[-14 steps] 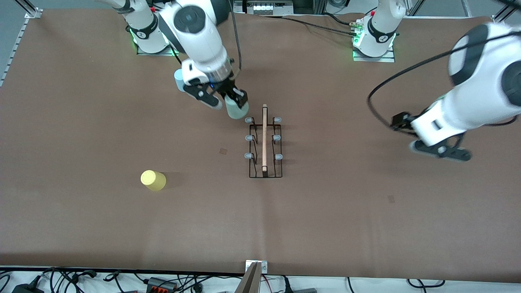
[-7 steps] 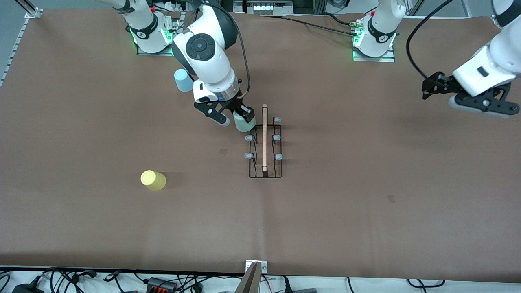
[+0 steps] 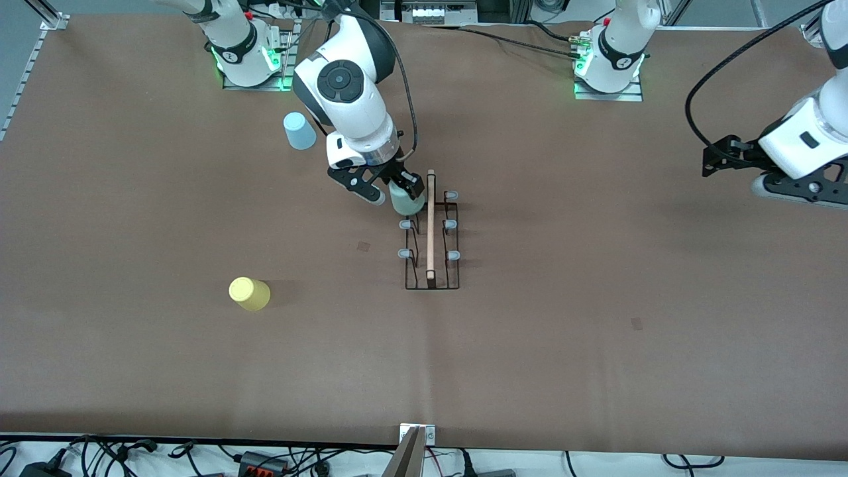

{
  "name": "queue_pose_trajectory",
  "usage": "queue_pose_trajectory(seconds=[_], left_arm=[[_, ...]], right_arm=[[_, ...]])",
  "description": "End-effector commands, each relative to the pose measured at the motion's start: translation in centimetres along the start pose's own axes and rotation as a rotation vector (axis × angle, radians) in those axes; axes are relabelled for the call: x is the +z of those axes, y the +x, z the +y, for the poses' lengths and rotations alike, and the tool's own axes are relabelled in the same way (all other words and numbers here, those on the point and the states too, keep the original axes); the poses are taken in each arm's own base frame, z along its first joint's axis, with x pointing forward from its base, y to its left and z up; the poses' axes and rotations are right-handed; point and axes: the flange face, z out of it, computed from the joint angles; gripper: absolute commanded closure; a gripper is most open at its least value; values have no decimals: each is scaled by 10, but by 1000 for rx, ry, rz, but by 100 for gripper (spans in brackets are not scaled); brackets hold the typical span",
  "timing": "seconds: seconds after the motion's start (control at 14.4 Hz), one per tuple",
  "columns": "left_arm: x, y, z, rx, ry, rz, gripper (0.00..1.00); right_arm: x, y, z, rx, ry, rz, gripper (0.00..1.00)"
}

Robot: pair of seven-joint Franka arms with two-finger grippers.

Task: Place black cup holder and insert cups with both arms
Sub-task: 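Lower the teal cup onto a rack peg and open the right gripper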

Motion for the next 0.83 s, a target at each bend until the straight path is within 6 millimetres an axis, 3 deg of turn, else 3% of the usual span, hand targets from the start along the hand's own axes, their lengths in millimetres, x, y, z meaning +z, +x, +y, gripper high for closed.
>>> queue_pose_trajectory(seconds=[0.0, 0.21, 0.42, 0.49, 0.63, 0.77], left_arm=[[-18, 0, -14, -71, -89, 49, 0], [-20, 1, -10, -68, -70, 54, 0], [-21, 1, -10, -74, -27, 51, 0], [-21, 2, -9, -71, -27, 51, 0], [-21, 2, -8, -70, -27, 49, 0], [-21, 2, -7, -70, -27, 49, 0]], right_arm=[[-30, 41, 11, -105, -7, 24, 0], [-67, 119, 58, -290, -79, 11, 0], [-77, 202, 111, -492, -95, 1, 0], [-76, 232, 133, -540, -98, -5, 0], [-60, 271, 160, -649, -90, -6, 0], [-36, 294, 175, -732, -107, 15, 0]])
